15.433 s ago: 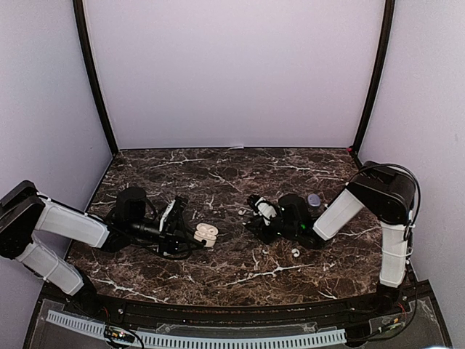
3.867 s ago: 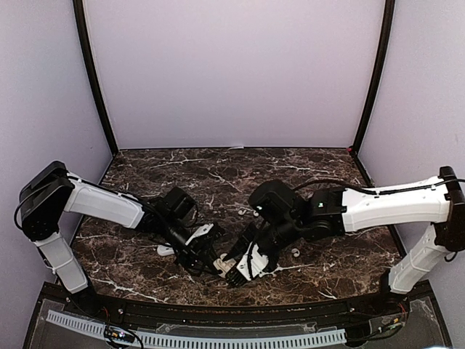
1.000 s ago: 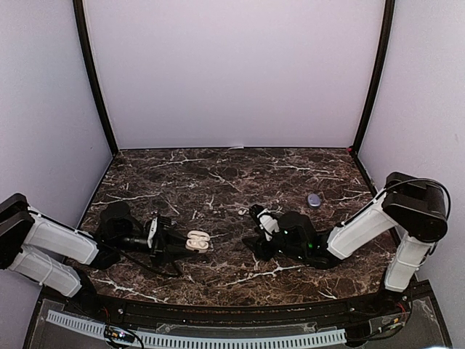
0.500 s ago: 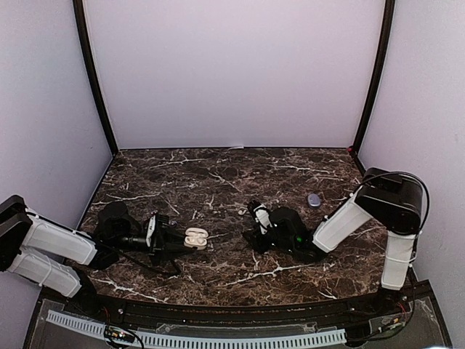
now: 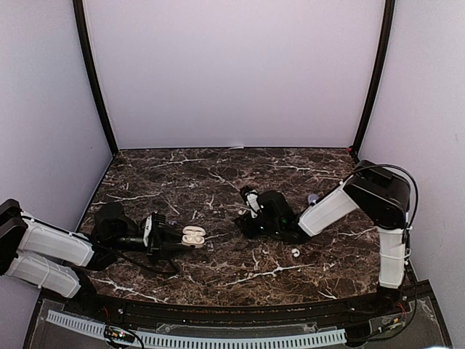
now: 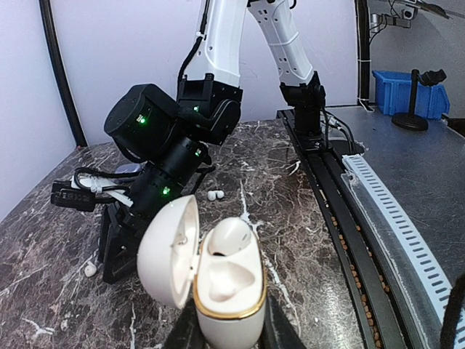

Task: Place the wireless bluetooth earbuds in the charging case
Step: Pick up the left earbud from the center of the board.

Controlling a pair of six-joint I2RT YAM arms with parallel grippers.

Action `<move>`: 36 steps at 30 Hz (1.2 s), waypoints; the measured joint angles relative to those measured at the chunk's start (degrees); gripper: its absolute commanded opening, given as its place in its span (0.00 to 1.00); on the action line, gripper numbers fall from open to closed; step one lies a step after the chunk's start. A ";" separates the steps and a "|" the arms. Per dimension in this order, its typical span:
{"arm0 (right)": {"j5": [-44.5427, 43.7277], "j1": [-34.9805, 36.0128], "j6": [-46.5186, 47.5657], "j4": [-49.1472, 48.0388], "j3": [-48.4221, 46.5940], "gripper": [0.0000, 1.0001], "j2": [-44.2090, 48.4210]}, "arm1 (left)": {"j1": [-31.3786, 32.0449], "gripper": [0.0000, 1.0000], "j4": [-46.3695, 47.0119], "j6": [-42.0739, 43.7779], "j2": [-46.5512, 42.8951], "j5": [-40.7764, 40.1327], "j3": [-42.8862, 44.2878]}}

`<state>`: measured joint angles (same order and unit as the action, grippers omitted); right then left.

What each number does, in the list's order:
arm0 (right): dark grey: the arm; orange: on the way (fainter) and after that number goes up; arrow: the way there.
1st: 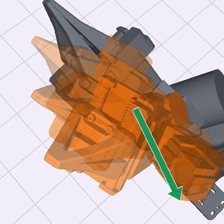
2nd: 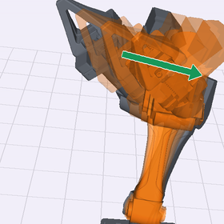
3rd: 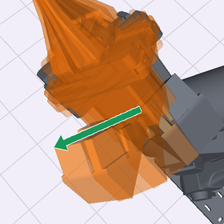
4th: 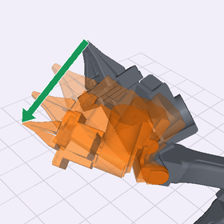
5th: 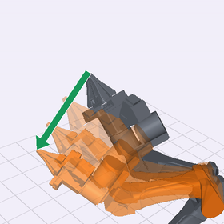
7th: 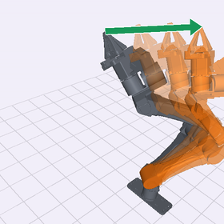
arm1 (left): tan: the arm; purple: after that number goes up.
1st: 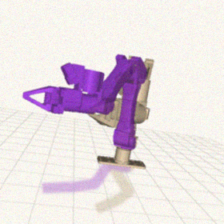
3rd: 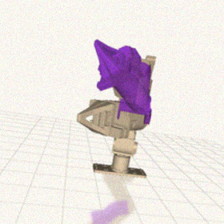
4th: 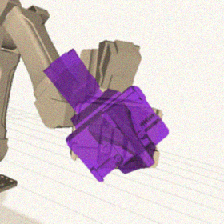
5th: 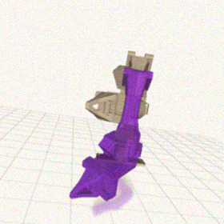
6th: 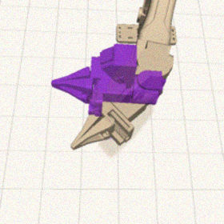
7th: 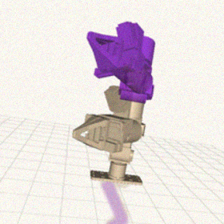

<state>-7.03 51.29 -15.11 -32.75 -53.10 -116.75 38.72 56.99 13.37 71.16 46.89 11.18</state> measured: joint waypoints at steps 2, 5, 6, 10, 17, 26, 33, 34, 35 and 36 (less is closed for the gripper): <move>0.44 -0.20 -0.66 1.31 -1.62 0.51 -0.59 | 0.00 0.11 -0.07 0.02 -0.04 -0.13 -0.11; 0.79 -0.52 -1.77 4.17 -4.68 0.52 -1.60 | -0.11 0.11 -0.07 0.00 -0.04 -0.35 -0.22; 0.83 -0.66 -2.21 5.33 -5.75 0.52 -1.92 | -0.15 0.11 -0.04 0.00 -0.04 -0.44 -0.22; 0.68 -1.01 -4.39 10.34 -9.68 0.52 -2.75 | -0.33 0.11 -0.07 0.00 -0.04 -0.55 -0.31; -0.76 -2.12 -9.33 22.32 -19.96 0.44 -5.79 | -0.63 0.11 -0.11 0.07 -0.92 -0.68 -0.46; -2.05 -2.34 -11.98 29.55 -23.45 0.26 -6.21 | -0.70 0.11 -0.17 0.13 -1.90 -0.72 -1.27; -2.05 -2.34 -11.32 31.52 -24.68 0.25 -6.54 | -0.96 0.11 -0.28 0.13 -2.08 -0.72 -1.42; -2.05 -2.34 -11.08 31.67 -24.72 0.25 -6.54 | -0.96 0.11 -0.28 0.15 -2.12 -0.72 -1.49; -2.05 -2.32 -10.80 31.87 -24.83 0.25 -6.54 | -0.96 0.11 -0.39 0.15 -2.19 -0.72 -1.55; -2.05 -2.32 -10.43 32.13 -25.00 0.26 -6.58 | -0.96 0.11 -0.44 0.15 -2.21 -0.72 -1.57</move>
<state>-9.08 48.97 -25.54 -0.62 -78.11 -123.33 37.76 56.55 13.52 68.95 46.17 9.61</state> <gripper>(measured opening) 0.252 0.251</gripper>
